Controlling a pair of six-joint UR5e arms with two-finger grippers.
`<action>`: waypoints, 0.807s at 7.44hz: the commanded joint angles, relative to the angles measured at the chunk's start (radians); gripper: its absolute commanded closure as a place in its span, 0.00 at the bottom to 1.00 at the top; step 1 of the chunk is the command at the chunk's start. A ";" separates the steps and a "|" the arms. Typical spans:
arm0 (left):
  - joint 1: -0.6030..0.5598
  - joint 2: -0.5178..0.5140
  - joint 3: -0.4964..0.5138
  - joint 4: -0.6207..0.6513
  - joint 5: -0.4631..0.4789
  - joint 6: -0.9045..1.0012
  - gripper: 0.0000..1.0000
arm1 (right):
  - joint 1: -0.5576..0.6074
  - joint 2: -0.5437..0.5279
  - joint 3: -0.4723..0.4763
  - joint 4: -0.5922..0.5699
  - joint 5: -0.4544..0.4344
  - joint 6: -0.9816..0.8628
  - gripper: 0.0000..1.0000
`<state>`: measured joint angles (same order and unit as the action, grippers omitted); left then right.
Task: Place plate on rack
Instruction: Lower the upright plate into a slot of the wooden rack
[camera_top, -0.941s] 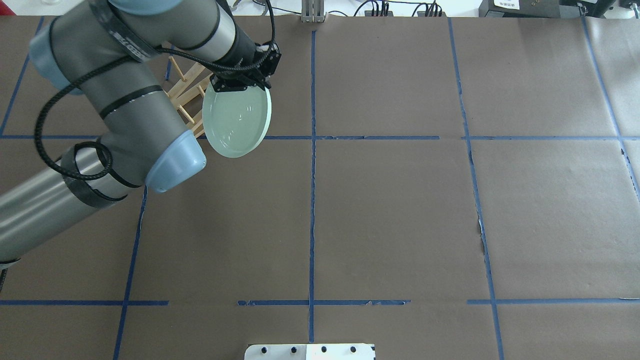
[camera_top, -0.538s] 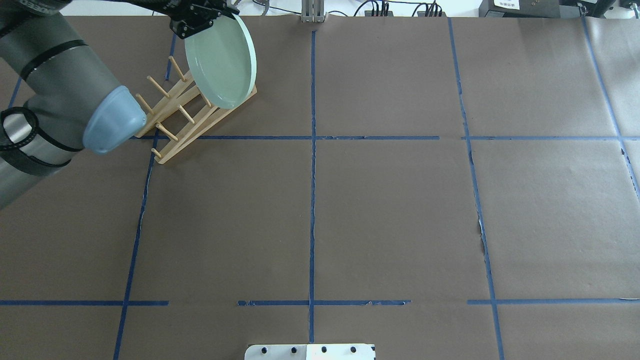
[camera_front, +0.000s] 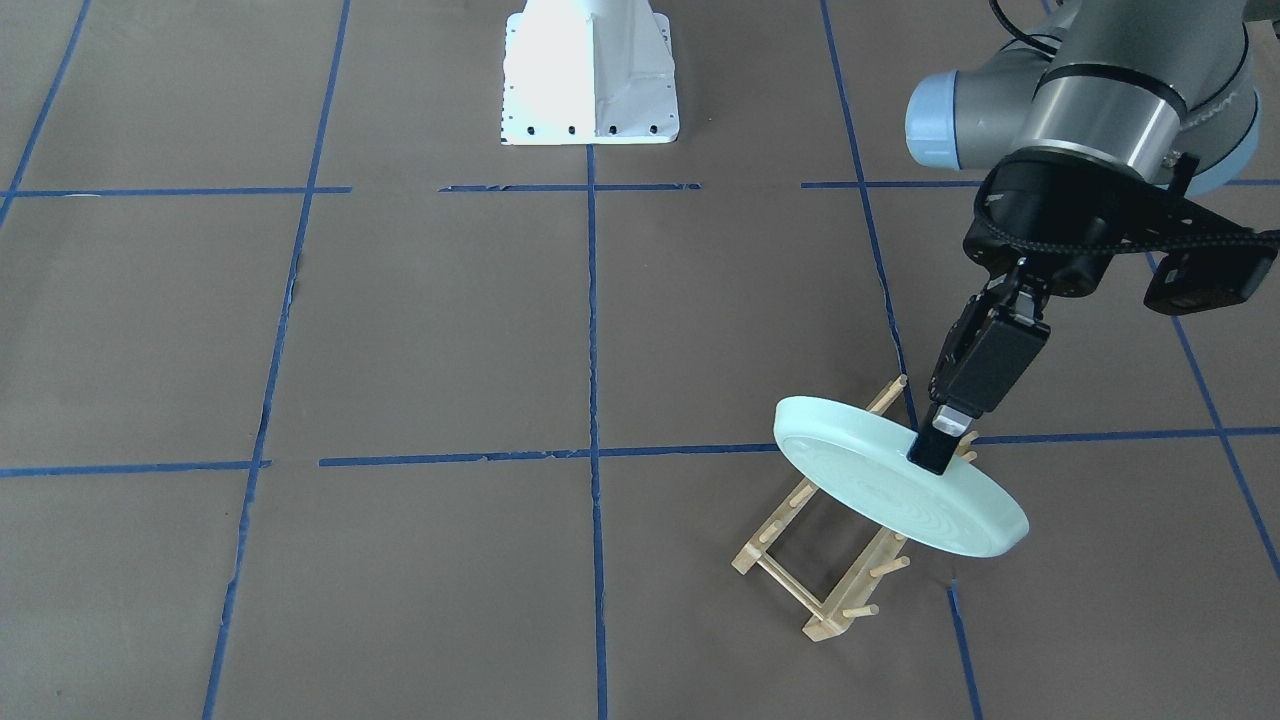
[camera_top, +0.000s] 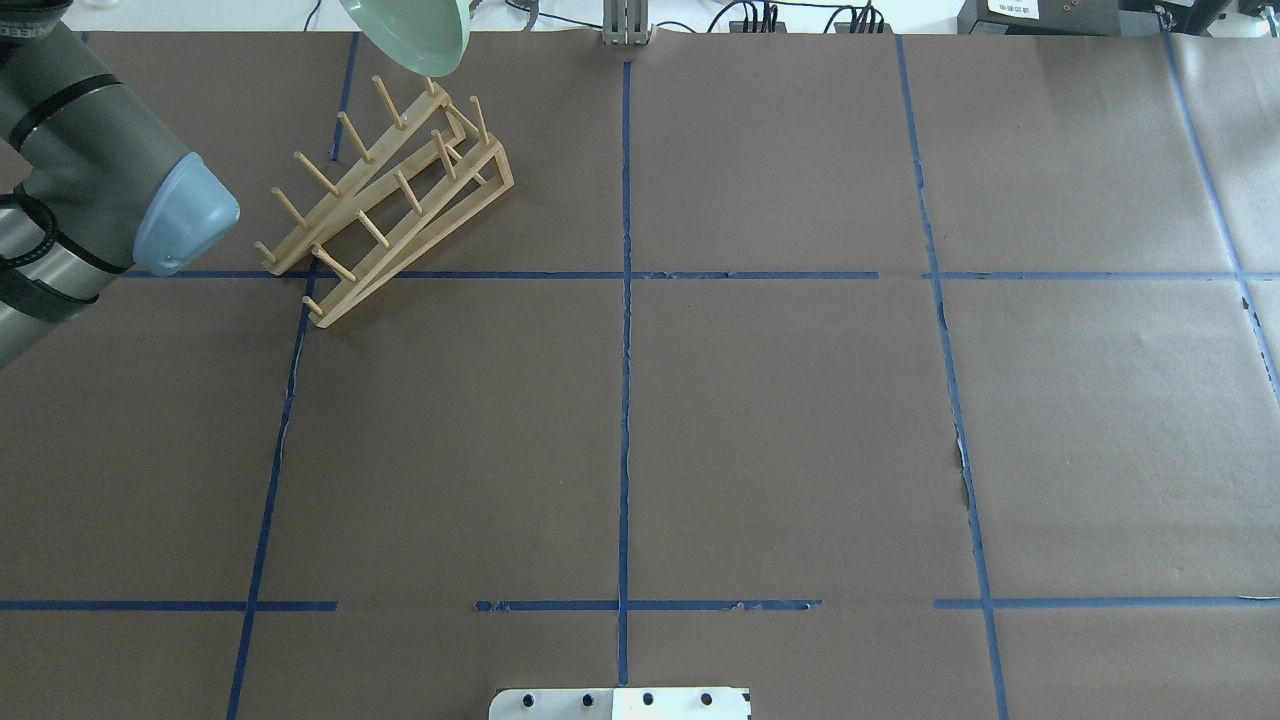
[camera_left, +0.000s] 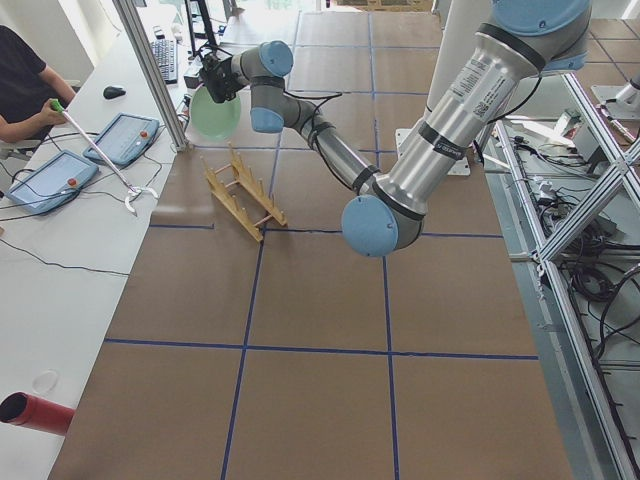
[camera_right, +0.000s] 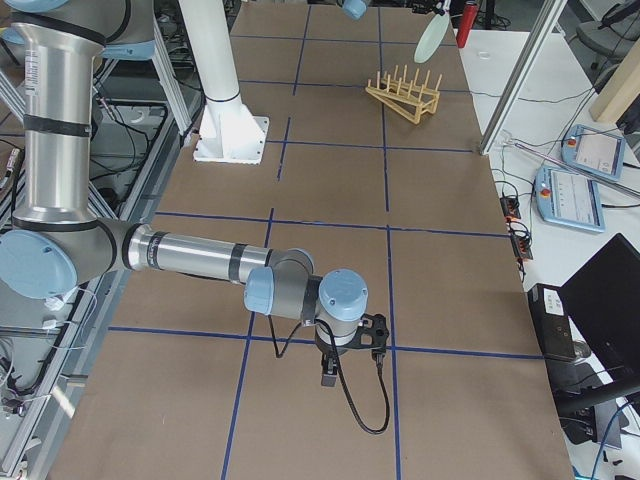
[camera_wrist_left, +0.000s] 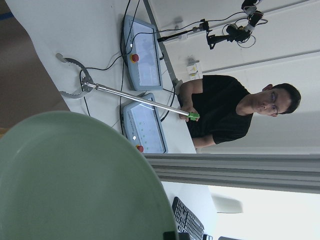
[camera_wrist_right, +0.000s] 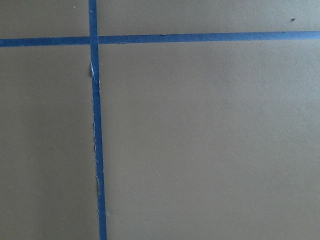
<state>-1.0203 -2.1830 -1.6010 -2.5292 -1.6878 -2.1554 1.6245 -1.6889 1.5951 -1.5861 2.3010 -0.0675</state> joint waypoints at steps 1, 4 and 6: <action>0.003 0.015 0.104 -0.141 0.017 0.008 1.00 | 0.000 0.000 -0.001 0.000 0.000 0.000 0.00; 0.011 0.012 0.119 -0.145 0.014 0.020 1.00 | 0.000 0.000 0.000 0.000 0.000 0.000 0.00; 0.028 0.015 0.136 -0.171 0.010 0.064 1.00 | 0.000 0.000 -0.001 0.000 0.000 0.000 0.00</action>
<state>-1.0026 -2.1686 -1.4786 -2.6845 -1.6752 -2.1246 1.6245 -1.6890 1.5952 -1.5861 2.3010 -0.0675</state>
